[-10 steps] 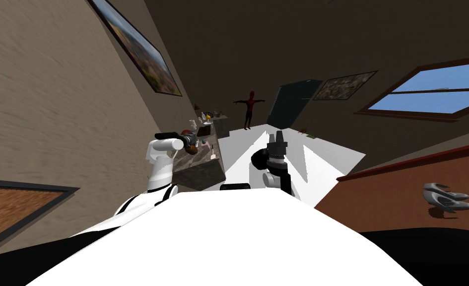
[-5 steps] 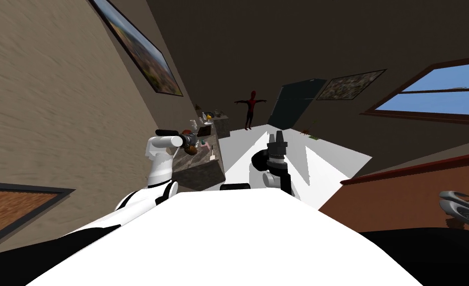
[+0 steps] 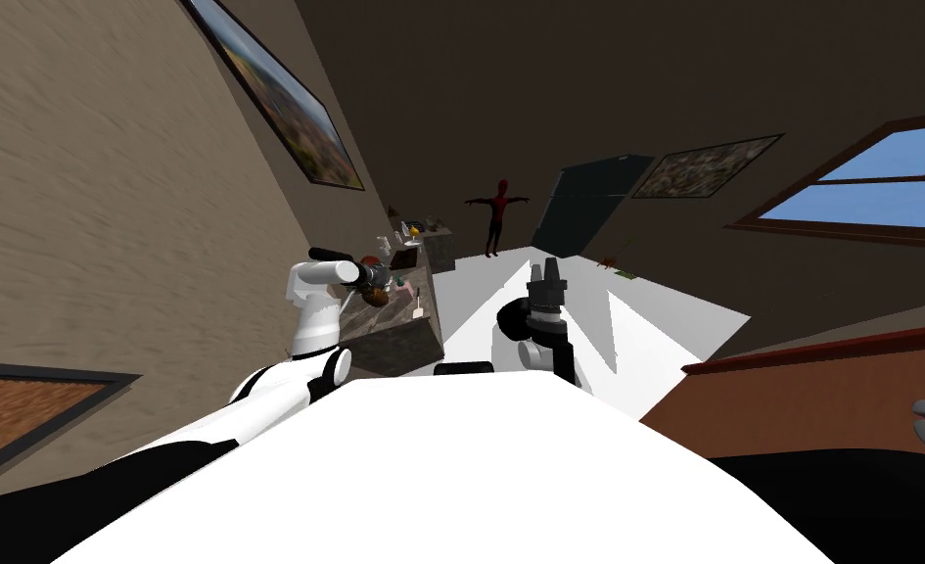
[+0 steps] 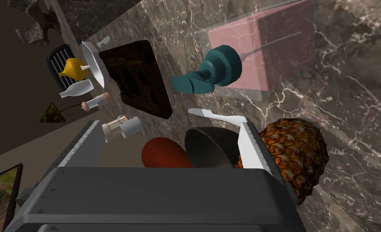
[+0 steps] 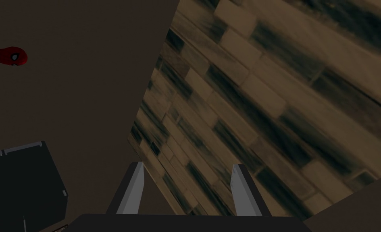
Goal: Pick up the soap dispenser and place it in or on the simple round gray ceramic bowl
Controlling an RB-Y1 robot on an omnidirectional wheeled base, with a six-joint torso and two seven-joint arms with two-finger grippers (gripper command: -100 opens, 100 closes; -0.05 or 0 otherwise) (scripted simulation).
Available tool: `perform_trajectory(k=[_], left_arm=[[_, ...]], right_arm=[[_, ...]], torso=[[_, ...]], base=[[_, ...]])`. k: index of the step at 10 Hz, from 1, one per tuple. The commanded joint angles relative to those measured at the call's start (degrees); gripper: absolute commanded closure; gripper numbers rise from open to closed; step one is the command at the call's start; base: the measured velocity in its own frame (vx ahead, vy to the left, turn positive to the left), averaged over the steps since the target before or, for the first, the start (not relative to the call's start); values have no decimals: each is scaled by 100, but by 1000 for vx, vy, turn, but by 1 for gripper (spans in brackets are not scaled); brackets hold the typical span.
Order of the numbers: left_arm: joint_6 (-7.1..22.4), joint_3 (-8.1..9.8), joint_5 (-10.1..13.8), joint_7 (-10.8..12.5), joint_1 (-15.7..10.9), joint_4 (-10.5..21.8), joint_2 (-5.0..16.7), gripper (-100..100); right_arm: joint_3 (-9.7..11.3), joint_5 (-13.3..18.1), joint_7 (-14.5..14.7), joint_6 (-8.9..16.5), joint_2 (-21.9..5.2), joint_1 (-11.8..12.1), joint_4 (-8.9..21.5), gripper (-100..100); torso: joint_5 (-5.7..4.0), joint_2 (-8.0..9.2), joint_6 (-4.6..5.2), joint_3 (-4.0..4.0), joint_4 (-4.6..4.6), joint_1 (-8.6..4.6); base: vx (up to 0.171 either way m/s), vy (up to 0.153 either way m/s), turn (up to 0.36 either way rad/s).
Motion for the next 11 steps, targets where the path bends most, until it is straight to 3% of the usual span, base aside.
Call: perform_trajectory(k=[1, 11], left_arm=[[286, -5, 3, 0, -77, 77, 21, -100], [1791, -101, 7, -39, -812, 913, 200, -100]], right_arm=[[0, 0, 0, 0, 0, 0, 0, 0], [0, 0, 0, 0, 0, 0, 0, 0]], torso=[[0, 0, 0, 0, 0, 0], [2, -7, 1, -5, -3, 6]], base=[[45, -26, 29], [57, -25, 40]])
